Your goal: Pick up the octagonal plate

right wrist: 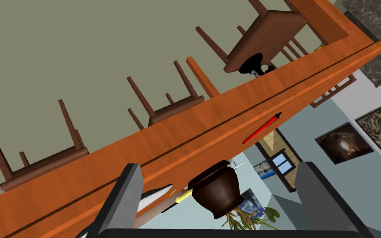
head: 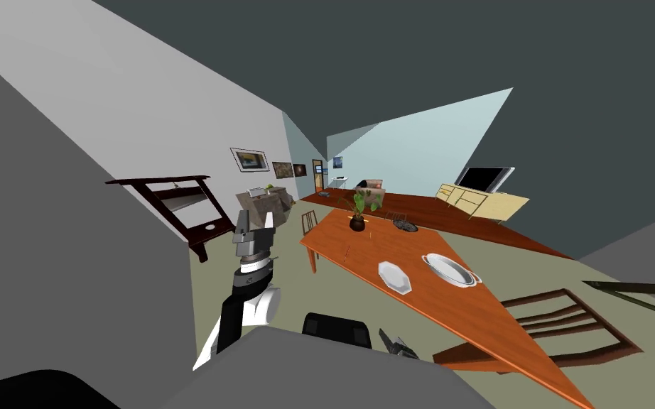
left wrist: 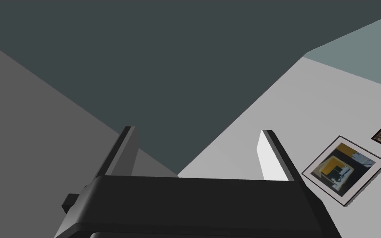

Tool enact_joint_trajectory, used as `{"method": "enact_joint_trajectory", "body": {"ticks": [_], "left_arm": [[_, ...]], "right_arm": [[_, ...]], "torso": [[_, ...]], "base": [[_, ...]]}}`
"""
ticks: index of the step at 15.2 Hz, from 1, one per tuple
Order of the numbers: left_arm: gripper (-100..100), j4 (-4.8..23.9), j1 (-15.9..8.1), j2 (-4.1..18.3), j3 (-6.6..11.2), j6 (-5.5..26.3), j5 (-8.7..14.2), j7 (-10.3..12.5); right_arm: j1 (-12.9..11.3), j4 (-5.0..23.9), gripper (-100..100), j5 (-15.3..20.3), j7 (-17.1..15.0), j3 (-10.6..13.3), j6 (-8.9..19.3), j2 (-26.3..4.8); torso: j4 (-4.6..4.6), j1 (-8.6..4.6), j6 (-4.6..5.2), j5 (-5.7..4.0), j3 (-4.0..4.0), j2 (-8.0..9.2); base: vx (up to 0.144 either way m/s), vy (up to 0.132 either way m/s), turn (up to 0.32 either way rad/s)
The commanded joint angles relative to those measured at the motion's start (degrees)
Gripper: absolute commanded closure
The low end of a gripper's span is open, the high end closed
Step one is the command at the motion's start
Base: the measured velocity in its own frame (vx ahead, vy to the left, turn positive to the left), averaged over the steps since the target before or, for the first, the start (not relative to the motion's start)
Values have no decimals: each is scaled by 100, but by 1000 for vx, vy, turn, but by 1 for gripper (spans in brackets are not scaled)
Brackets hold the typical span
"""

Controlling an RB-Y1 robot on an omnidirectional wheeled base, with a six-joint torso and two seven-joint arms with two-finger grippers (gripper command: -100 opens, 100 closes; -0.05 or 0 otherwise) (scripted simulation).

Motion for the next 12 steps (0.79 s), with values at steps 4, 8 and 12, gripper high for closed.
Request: {"method": "enact_joint_trajectory", "body": {"ticks": [4,8,12], "left_arm": [[0,0,0,0,0,0,0,0],[0,0,0,0,0,0,0,0],[0,0,0,0,0,0,0,0]], "right_arm": [[54,471,-100,273,264,289,139,-478],[17,1045,-100,387,384,397,148,-660],[-86,1573,-100,609,623,597,155,-1021]], "torso": [[0,2,1,0,-1,-1],[0,1,-2,0,-1,-2],[-1,4,1,1,-5,-8]], "base": [[29,78,103],[31,68,104],[47,81,106]]}}
